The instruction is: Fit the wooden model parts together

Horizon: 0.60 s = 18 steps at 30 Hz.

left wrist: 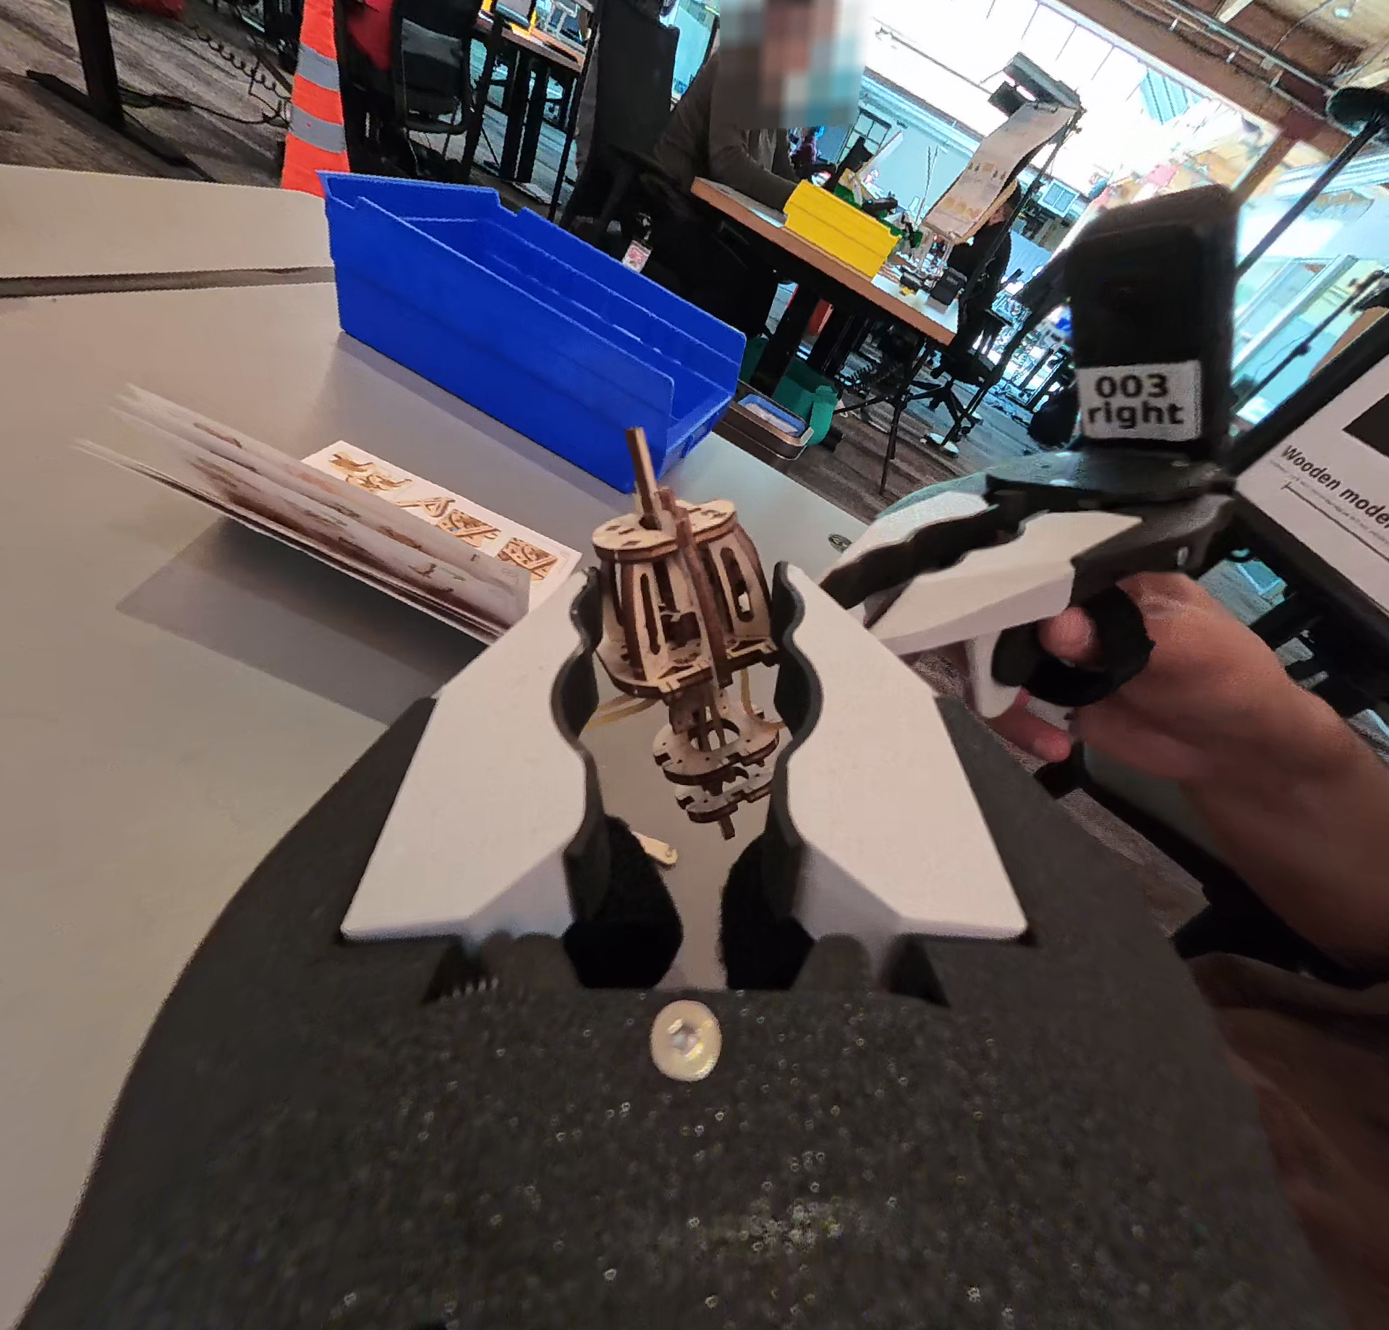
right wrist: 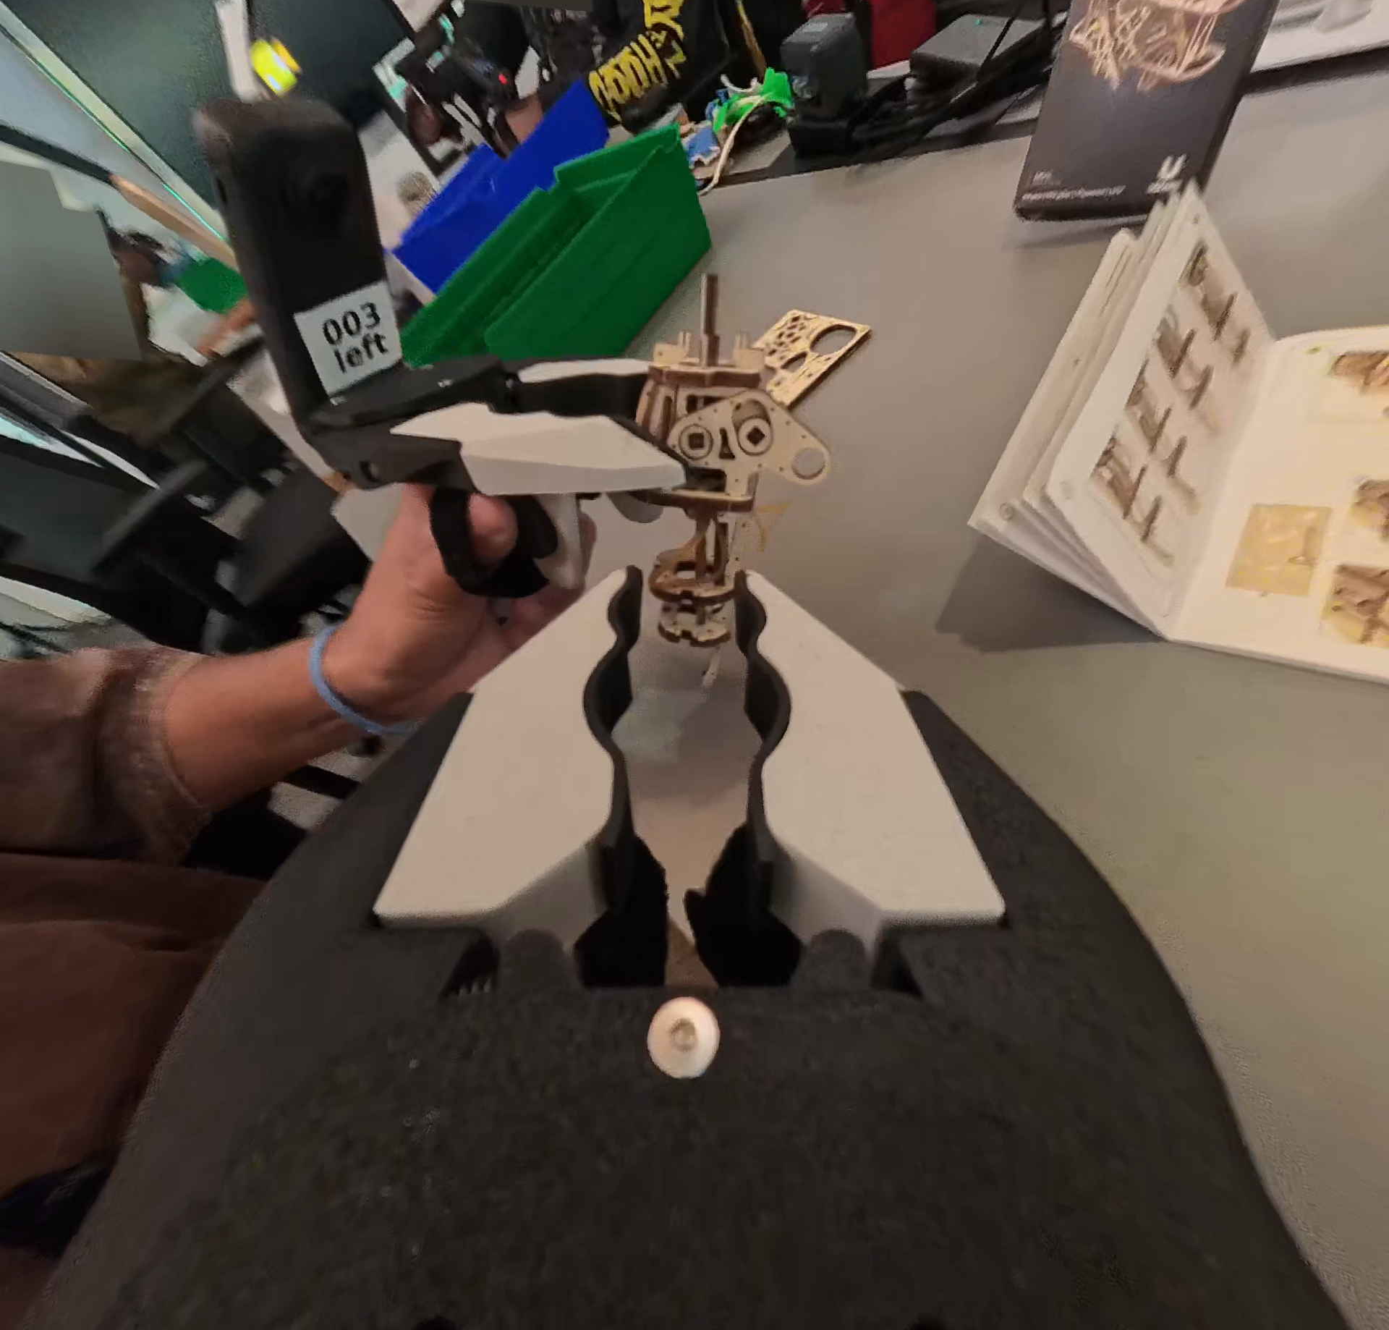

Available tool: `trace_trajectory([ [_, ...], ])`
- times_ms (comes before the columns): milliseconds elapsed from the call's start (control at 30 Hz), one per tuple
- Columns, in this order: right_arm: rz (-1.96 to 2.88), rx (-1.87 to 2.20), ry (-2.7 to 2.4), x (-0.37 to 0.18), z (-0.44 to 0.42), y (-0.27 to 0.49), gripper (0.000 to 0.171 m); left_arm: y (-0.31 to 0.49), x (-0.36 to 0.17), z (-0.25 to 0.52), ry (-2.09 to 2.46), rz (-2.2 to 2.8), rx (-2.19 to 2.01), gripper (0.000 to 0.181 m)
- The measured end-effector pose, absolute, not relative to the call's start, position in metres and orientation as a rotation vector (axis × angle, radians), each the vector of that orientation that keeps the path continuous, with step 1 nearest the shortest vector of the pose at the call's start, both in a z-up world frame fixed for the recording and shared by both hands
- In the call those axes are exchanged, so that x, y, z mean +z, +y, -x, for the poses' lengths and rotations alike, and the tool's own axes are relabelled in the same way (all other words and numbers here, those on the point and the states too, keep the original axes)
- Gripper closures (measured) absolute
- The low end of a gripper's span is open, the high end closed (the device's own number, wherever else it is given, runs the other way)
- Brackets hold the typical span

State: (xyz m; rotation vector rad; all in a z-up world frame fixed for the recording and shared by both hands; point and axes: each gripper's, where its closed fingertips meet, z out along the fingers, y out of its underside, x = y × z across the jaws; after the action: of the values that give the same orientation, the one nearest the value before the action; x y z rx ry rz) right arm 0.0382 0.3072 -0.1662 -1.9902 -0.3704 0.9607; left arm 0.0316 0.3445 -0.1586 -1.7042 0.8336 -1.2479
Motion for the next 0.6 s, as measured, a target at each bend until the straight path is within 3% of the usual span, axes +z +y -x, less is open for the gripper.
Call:
trace_trajectory([
  [467, 1.903, 1.306, -0.360, -0.173, -0.028, 0.306, 0.150, 0.333, -0.152, -0.038, 0.877, 1.652, -1.299, 0.138],
  [600, 1.893, 1.369, -0.305, -0.177, -0.028, 0.307, 0.163, 0.334, -0.153, -0.037, 0.875, 1.656, -1.297, 0.138],
])
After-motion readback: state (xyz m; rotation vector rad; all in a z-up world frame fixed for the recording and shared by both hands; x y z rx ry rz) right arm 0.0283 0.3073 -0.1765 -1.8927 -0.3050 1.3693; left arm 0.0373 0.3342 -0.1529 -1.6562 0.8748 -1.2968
